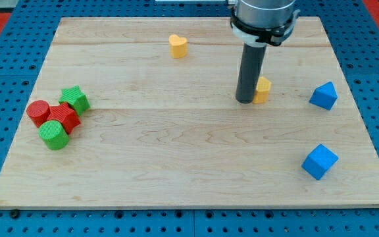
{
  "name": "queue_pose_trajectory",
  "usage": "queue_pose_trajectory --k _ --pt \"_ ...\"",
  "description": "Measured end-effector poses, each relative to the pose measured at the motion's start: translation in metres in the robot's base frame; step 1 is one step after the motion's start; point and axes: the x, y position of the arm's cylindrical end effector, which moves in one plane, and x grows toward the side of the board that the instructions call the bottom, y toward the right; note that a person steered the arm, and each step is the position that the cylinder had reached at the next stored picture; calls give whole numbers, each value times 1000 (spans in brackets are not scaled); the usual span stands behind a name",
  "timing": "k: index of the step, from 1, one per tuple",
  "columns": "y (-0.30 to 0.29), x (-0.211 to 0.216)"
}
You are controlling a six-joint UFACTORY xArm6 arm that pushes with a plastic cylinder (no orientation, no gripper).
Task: Move blue triangle on bottom right of yellow hexagon
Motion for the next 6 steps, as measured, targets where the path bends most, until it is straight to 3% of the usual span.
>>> queue_pose_trajectory --k 2,3,4,5,6 --pt "35 43" --pt "106 53" --pt "187 53" --pt "209 26" --pt "190 2"
